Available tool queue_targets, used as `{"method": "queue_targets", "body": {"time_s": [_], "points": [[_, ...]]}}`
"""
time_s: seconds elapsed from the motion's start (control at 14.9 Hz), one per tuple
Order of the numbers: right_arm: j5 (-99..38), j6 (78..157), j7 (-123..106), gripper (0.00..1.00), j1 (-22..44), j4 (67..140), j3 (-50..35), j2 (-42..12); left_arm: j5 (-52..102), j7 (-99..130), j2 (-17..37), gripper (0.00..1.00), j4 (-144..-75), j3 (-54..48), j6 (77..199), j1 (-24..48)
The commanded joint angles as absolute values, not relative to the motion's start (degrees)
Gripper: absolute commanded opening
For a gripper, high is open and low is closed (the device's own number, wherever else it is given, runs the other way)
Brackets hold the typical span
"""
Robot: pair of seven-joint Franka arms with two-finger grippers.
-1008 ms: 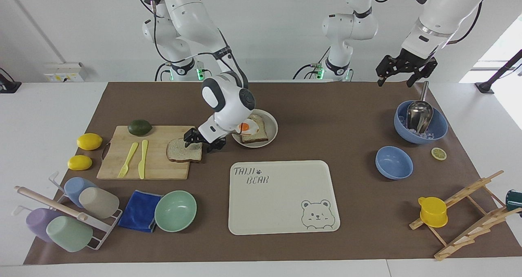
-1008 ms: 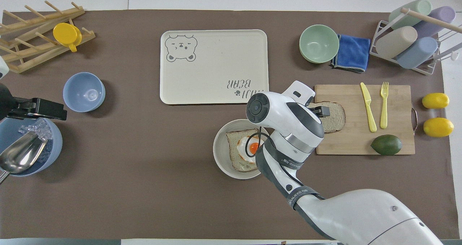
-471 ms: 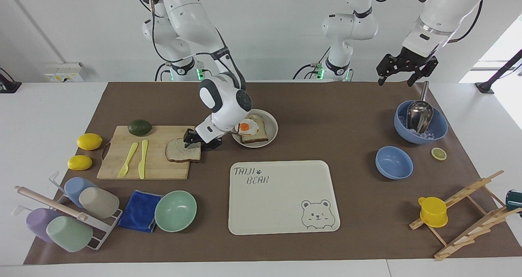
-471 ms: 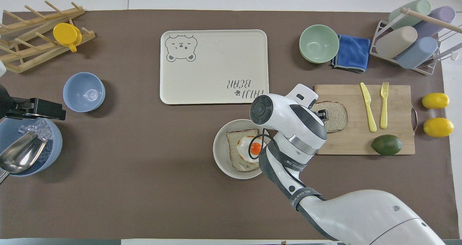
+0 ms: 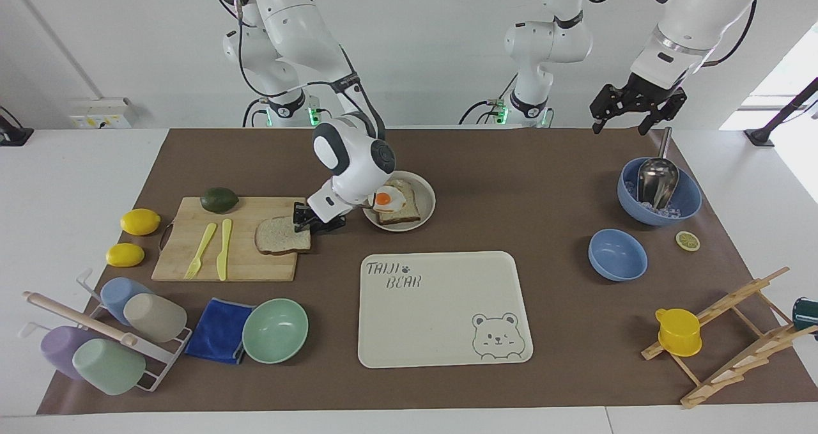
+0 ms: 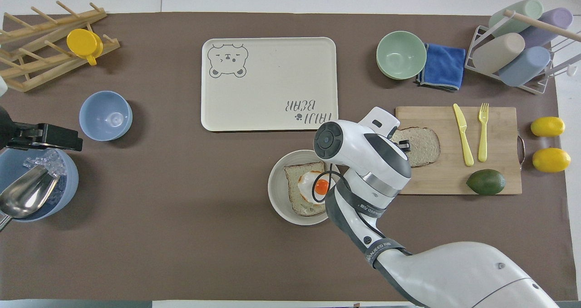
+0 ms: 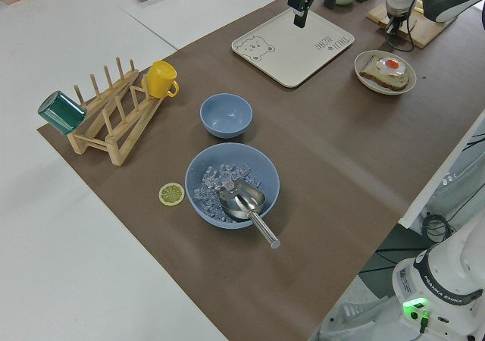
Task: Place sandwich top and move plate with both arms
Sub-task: 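Grasp the bread slice on the cutting board with the right gripper, then carry the bread slice with the right gripper over the egg plate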
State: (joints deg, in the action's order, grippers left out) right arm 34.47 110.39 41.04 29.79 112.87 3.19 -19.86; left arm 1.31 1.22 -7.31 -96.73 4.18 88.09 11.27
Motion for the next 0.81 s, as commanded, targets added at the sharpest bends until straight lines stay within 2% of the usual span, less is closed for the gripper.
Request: {"method": "queue_targets", "body": {"time_s": [0.0,0.27,0.61,0.74], "points": [[33.84,107.17,39.74,0.0,29.44,110.59,2.9,-19.24,1.23,1.23,-7.82,1.0,-96.59,3.87,88.33,10.81],[33.66,90.74,36.21,0.0,32.86,99.42,-0.08,-20.48,1.23,1.14,-7.73,1.0,-96.5,3.87,88.42,10.81],[28.39,78.15,36.65,0.0,35.42,88.18,-2.98,-19.51,1.23,1.05,-7.82,1.0,-96.5,3.87,88.51,10.81],[28.47,76.47,36.82,0.0,35.51,87.98,-5.44,-18.38,1.14,0.97,-7.91,1.0,-96.59,3.95,88.51,10.72]]}}
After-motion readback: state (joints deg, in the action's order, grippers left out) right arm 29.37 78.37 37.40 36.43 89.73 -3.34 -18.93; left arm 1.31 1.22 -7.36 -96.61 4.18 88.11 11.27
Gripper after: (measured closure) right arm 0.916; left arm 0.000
